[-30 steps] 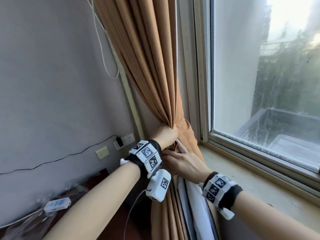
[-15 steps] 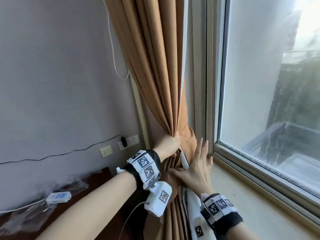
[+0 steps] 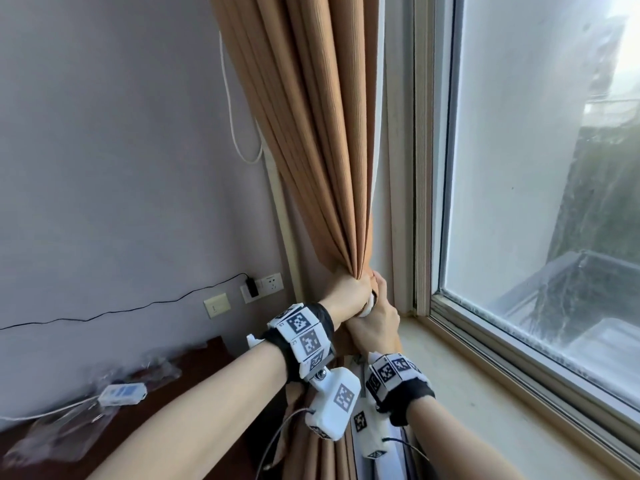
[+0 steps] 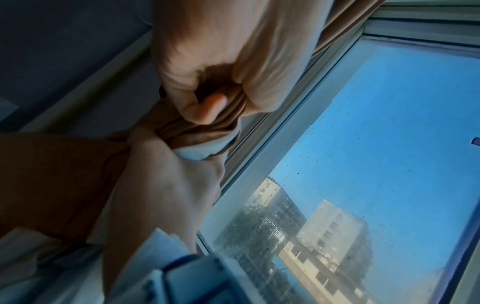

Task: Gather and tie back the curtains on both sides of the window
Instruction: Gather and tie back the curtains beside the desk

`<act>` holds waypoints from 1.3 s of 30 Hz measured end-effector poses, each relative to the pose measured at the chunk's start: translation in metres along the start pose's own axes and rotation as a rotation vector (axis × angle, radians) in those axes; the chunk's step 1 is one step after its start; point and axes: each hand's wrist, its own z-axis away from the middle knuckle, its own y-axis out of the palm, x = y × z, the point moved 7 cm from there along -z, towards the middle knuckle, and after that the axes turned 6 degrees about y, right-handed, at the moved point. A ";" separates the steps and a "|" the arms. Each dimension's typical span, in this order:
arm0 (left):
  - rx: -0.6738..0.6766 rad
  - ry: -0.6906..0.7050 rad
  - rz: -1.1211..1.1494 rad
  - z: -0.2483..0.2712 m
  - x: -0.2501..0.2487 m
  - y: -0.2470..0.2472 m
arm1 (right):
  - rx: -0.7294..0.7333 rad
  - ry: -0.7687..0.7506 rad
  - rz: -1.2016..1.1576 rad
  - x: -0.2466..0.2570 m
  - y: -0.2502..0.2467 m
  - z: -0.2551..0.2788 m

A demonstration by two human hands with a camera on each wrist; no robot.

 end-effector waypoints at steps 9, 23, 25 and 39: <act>0.318 0.023 0.172 0.007 0.099 -0.035 | -0.015 -0.036 0.004 -0.016 0.000 -0.012; 0.502 -0.087 0.069 0.007 0.154 -0.010 | 0.004 -0.072 -0.030 -0.019 0.003 -0.004; 0.504 -0.065 0.130 0.006 0.153 -0.013 | -0.007 -0.076 -0.032 -0.019 0.001 -0.004; 0.042 0.465 -0.383 -0.033 0.107 -0.077 | 0.046 -0.085 -0.071 -0.017 0.004 0.000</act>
